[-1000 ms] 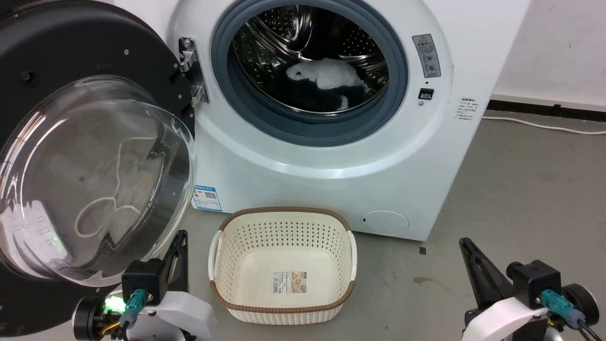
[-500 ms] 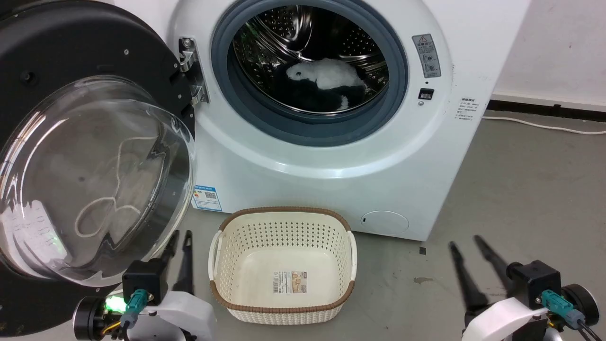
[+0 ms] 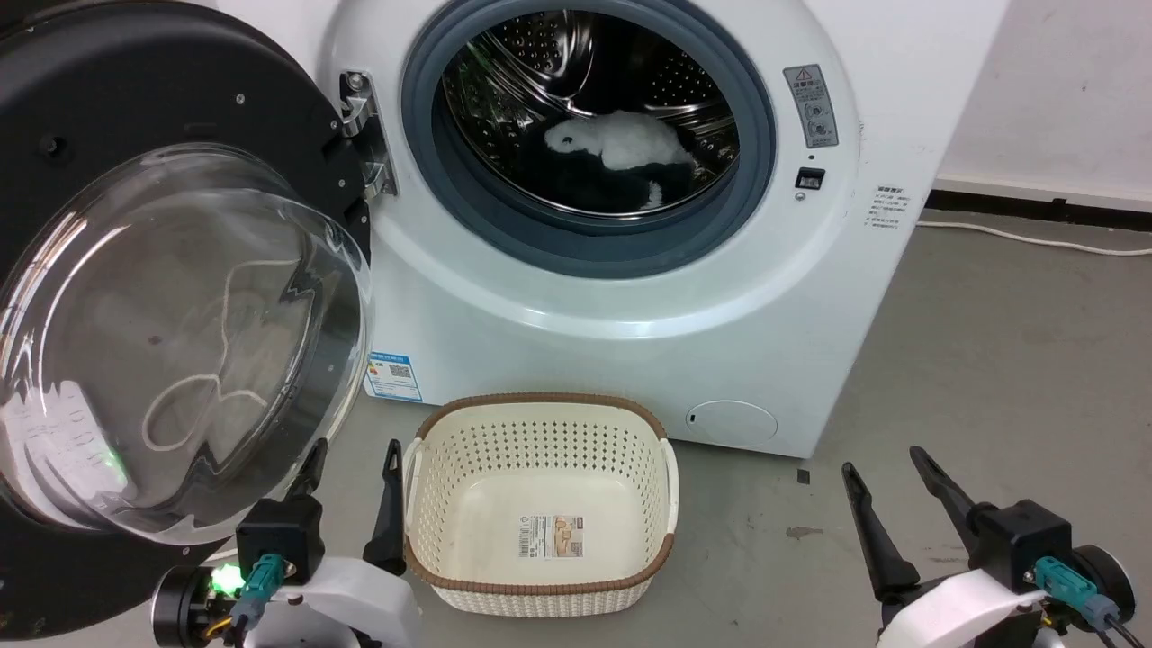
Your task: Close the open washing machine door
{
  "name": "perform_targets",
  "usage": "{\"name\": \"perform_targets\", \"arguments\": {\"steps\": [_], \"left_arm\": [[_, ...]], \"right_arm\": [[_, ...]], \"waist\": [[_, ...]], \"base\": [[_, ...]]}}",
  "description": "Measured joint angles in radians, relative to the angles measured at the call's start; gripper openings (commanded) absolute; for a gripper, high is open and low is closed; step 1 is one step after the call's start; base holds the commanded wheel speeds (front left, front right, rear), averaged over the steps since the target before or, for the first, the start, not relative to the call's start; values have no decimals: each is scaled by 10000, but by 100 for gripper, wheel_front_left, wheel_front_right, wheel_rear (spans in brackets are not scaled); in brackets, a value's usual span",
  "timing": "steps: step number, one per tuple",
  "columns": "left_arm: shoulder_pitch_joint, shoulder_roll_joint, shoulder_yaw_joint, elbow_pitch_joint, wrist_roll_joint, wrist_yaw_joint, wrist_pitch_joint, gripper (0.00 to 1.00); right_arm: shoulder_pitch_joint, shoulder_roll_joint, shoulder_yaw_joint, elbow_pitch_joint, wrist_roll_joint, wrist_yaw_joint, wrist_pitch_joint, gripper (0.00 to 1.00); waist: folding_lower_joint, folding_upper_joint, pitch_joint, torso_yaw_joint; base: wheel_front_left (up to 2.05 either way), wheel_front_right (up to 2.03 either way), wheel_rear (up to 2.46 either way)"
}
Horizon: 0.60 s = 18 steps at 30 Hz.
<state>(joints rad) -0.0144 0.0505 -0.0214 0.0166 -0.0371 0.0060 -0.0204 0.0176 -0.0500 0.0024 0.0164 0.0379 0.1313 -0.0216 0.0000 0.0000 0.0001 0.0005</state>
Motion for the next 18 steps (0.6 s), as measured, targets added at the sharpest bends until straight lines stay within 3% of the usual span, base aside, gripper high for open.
{"name": "perform_targets", "arguments": {"steps": [6, 7, 8, 9, 18], "left_arm": [[1, -2, -86, 84, -136, -2, -150, 100], [2, -2, -102, 92, -180, -2, -176, 95], [2, -2, -115, 102, -198, -2, -194, 18], [2, -2, -130, 107, -228, -2, -215, 0], [5, -4, -176, -107, -587, -6, -403, 0]], "right_arm": [[99, 0, 15, 42, 184, 0, -159, 100], [115, 0, 15, 52, 215, 0, -173, 100], [126, 0, 17, 56, 249, 0, -196, 100], [134, 0, 21, 61, 267, 0, -205, 100], [212, 0, 27, 134, 477, 0, -397, 100]], "waist": [[0, 0, -2, 8], [0, 0, -3, 10], [0, 0, -4, 11], [0, 0, -5, 13], [1, 0, -15, 104]], "base": [[0, 0, 0], [0, 0, 0], [0, 0, 0], [0, 0, 0], [0, 0, 0]]}}
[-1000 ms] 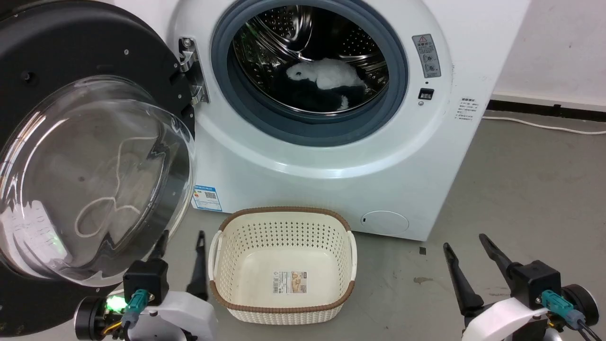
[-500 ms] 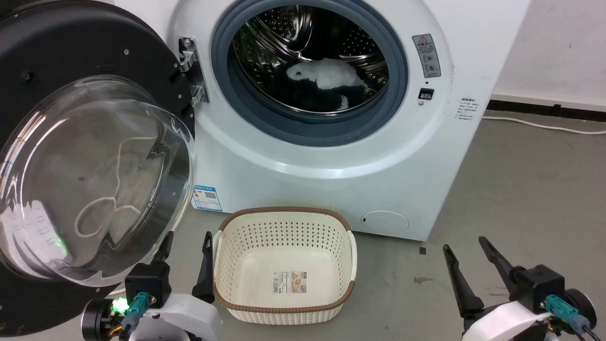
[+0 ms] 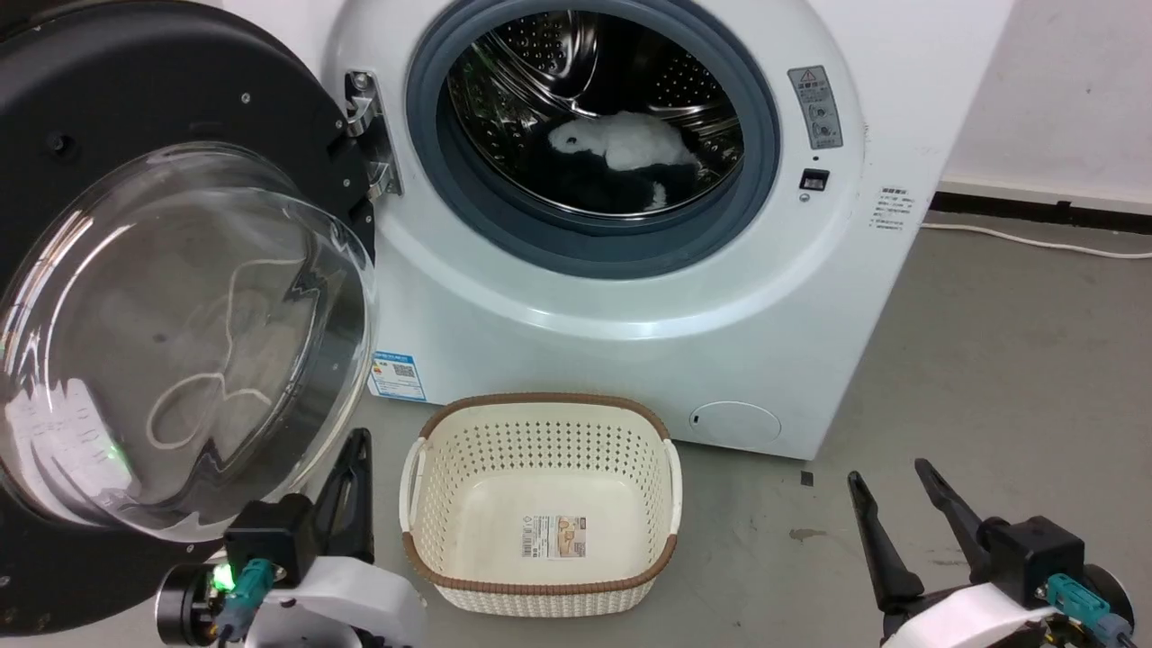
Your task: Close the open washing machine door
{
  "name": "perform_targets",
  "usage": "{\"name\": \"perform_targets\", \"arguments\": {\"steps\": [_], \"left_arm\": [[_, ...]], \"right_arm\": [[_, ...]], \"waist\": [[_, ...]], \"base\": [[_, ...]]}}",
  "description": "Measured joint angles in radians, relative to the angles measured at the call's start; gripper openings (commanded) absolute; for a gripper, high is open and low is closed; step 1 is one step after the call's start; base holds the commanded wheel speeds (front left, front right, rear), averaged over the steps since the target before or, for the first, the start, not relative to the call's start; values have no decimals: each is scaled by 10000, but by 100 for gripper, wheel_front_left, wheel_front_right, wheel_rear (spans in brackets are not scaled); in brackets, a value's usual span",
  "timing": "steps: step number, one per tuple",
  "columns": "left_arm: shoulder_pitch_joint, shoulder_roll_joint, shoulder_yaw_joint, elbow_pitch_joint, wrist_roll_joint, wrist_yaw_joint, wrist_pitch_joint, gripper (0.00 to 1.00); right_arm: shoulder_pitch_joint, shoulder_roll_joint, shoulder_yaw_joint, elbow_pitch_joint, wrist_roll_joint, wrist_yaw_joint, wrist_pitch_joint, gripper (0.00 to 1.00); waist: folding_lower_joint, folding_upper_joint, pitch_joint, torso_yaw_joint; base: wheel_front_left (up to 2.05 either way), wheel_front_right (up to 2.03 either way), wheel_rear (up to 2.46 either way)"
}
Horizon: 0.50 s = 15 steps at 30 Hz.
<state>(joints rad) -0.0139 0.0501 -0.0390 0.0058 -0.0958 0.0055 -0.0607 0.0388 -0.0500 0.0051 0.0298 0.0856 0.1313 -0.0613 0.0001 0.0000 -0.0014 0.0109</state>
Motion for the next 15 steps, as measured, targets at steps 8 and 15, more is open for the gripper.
{"name": "perform_targets", "arguments": {"steps": [8, 15], "left_arm": [[-77, -6, 481, -899, -591, 13, -167, 0], [-474, -6, 1375, -1657, -926, 192, -299, 0]], "right_arm": [[49, 0, -10, 109, 236, 0, -134, 100], [174, 0, -38, 222, 458, 0, -301, 100]], "waist": [[0, 0, -19, 275], [0, 0, -72, 700]], "base": [[0, 0, 0], [0, 0, 0]]}}
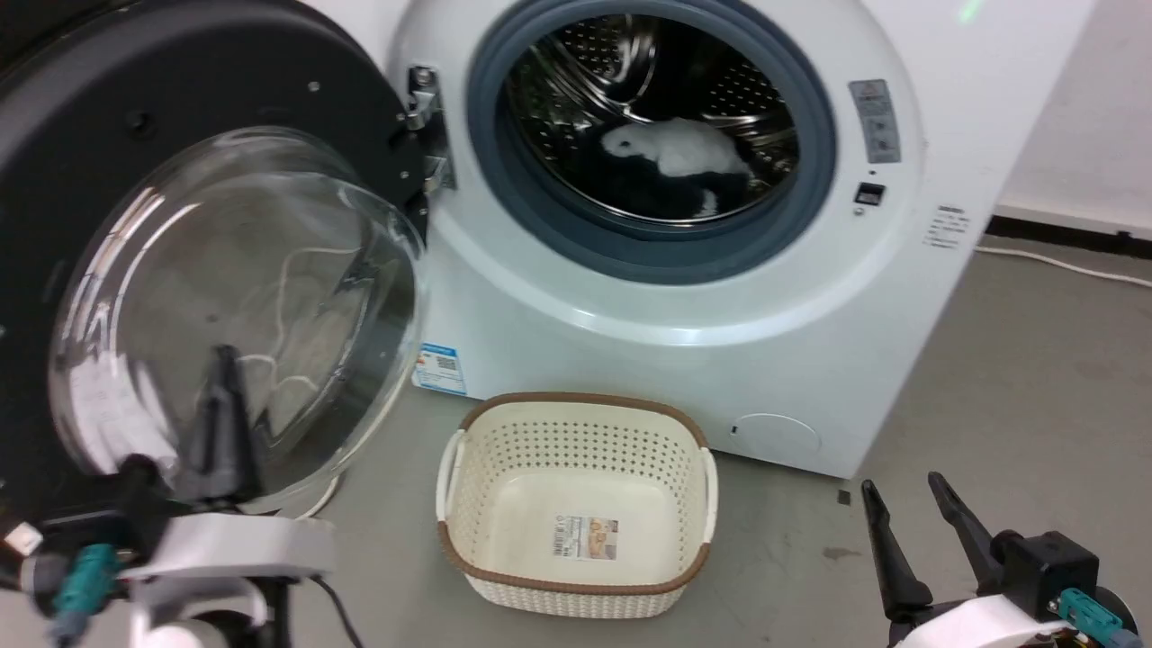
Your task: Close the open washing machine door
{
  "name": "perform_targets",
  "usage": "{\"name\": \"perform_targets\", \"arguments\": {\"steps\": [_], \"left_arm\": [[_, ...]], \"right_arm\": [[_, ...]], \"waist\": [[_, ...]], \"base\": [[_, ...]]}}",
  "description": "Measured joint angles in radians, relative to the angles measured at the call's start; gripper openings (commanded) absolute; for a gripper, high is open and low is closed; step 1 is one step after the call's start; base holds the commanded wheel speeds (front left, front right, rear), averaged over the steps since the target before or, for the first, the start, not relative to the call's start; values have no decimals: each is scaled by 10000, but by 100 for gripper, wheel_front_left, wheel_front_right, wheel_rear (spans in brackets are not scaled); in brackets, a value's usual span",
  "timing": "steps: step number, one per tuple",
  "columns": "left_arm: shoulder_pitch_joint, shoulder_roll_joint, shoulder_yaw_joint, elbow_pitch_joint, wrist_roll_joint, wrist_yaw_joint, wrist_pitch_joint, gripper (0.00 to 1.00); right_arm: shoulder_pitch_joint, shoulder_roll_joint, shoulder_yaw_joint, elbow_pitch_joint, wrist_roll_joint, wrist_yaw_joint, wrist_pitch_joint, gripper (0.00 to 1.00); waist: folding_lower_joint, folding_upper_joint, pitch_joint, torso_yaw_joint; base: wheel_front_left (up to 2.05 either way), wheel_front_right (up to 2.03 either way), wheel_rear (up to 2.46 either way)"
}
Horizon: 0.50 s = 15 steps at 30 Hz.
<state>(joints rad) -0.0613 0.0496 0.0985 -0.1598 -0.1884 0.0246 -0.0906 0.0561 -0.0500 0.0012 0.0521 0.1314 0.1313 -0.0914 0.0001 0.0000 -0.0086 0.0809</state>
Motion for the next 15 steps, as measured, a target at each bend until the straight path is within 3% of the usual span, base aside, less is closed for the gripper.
{"name": "perform_targets", "arguments": {"steps": [7, 15], "left_arm": [[-531, -4, 1651, -165, -276, -46, -167, 0], [-1278, 109, 3595, 621, -247, -453, -339, 0]], "right_arm": [[71, 0, -46, 98, 161, 0, -167, 100], [85, 0, -96, 192, 303, 0, -314, 100]], "waist": [[0, 0, -33, 580], [-1, -1, 41, 1288]], "base": [[0, 0, 0], [0, 0, 0]]}}
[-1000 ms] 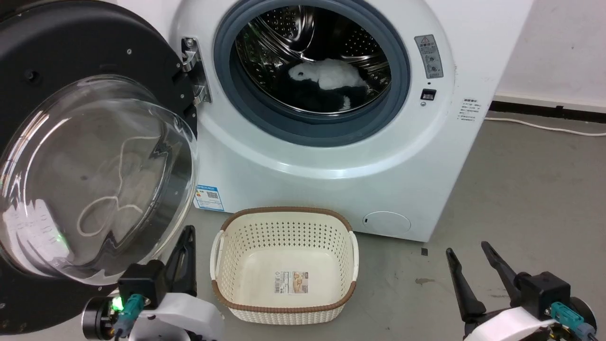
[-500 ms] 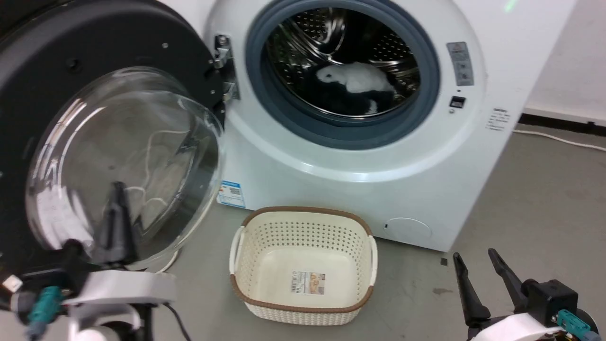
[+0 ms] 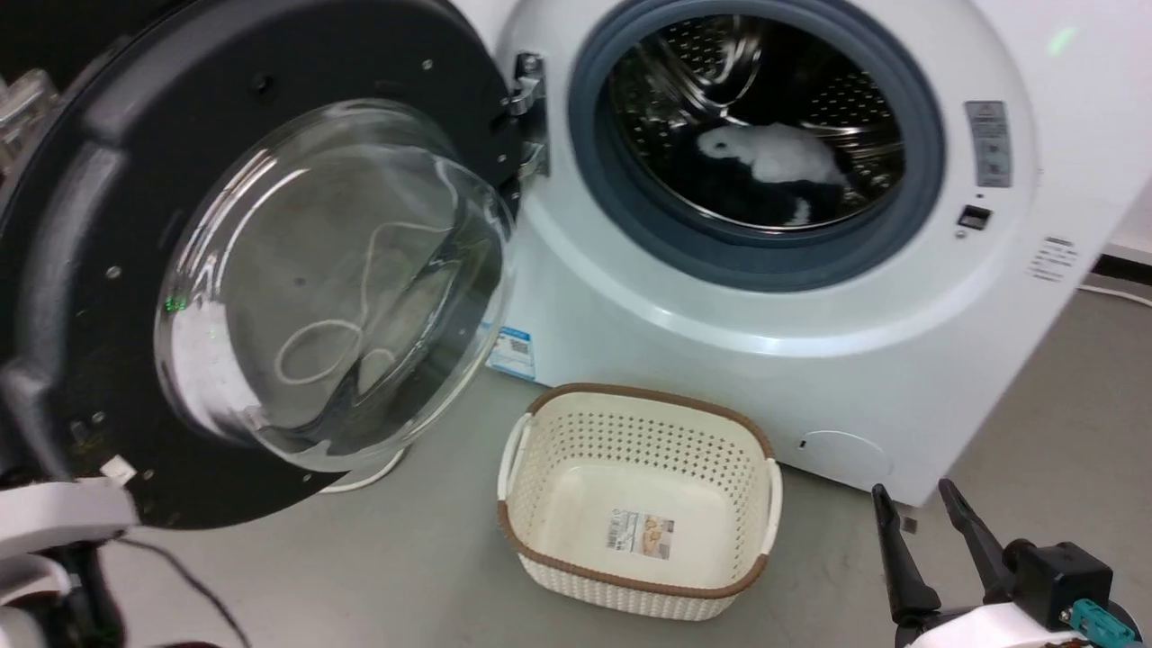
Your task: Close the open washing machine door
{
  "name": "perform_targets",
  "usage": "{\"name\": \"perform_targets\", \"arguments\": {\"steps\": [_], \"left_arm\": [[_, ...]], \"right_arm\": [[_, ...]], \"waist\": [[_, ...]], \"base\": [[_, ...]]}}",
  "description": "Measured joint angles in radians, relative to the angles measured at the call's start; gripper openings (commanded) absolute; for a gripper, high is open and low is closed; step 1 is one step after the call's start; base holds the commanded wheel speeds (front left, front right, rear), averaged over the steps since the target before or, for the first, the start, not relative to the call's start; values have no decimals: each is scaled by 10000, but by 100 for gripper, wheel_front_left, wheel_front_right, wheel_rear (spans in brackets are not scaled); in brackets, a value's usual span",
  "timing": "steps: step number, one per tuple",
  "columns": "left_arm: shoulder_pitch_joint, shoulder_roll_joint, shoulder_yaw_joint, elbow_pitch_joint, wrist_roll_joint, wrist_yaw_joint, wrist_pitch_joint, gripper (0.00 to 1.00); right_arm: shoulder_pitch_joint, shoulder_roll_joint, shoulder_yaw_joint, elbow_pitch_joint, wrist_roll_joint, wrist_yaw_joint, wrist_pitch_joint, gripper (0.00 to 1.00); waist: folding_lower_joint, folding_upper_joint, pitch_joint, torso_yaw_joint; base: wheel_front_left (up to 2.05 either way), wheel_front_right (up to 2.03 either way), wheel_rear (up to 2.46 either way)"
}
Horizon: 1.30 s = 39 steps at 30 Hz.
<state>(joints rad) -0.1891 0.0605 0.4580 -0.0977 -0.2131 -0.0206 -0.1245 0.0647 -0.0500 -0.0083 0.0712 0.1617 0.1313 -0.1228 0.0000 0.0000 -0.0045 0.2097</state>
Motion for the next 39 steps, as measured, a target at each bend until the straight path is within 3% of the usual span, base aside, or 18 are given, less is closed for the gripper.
{"name": "perform_targets", "arguments": {"steps": [11, 18, 27, 39], "left_arm": [[-892, 1417, 1175, 2454, -263, 173, 384, 0], [-1445, 2303, 963, 3563, -382, -268, 1287, 0], [-1603, 3221, -552, 4309, -1104, -631, 3097, 0], [-599, 4928, -4546, 2472, -4755, -750, 5350, 0]], "right_arm": [[-109, 2, -184, -138, -332, 0, -46, 100], [-246, 0, -435, -681, -610, 0, 257, 100], [-259, 0, -525, -957, -633, 0, 382, 100], [-232, 0, -518, -276, 23, 0, -238, 100]], "waist": [[1, 0, 1006, 316], [2, 0, 1875, 435], [2, 0, 2235, 852], [0, 0, 1536, 1773]], "base": [[0, 0, 0], [0, 0, 0], [0, 0, 0], [0, 0, 0]]}}
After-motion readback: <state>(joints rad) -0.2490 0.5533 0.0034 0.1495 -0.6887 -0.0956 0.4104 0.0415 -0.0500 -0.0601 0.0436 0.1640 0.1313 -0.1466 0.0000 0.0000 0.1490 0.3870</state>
